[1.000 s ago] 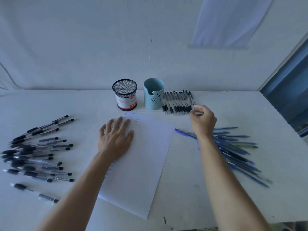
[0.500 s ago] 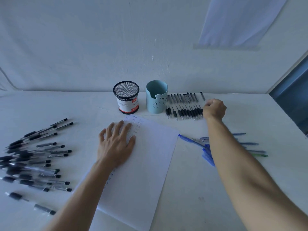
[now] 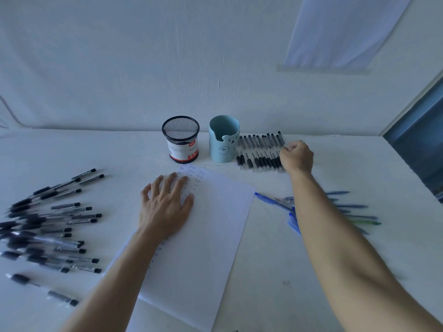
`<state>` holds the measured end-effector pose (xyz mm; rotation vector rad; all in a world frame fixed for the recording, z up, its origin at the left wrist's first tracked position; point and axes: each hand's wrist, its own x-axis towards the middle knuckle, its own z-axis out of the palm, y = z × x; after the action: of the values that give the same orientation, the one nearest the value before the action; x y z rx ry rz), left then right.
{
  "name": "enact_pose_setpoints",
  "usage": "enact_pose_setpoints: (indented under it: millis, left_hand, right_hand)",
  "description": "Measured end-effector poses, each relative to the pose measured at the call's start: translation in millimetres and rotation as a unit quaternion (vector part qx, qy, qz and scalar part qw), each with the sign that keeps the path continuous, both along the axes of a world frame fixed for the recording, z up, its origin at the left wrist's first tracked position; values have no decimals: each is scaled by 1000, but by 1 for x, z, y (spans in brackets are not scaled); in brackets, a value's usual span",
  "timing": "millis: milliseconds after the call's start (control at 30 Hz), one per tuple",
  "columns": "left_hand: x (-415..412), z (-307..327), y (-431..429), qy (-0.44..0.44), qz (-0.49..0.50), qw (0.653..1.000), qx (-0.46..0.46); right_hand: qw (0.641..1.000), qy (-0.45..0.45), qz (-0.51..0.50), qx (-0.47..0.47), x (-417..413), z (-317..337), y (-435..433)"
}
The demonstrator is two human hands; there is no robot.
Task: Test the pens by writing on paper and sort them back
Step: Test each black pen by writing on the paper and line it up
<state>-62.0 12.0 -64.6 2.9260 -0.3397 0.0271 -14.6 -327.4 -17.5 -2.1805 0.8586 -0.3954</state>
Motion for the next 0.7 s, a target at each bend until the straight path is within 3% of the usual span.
enact_pose_setpoints:
  millis: [167,400,567,700]
  left_hand:
    - [0,1,0,5,1,1000,-4]
    - [-2,6,0,7,-1,1000,-9]
    - [-3,6,2,14,1,999,-31]
    - [-2,9,7,20,16,993,-114]
  right_hand:
    - [1000,20,9,-4,-10,2,13]
    - [993,-4,67,-102,-45,10,61]
    - [972,-46,195,-127,-79,-2,131]
    - [939,-61,307,-142,-106,-24,183]
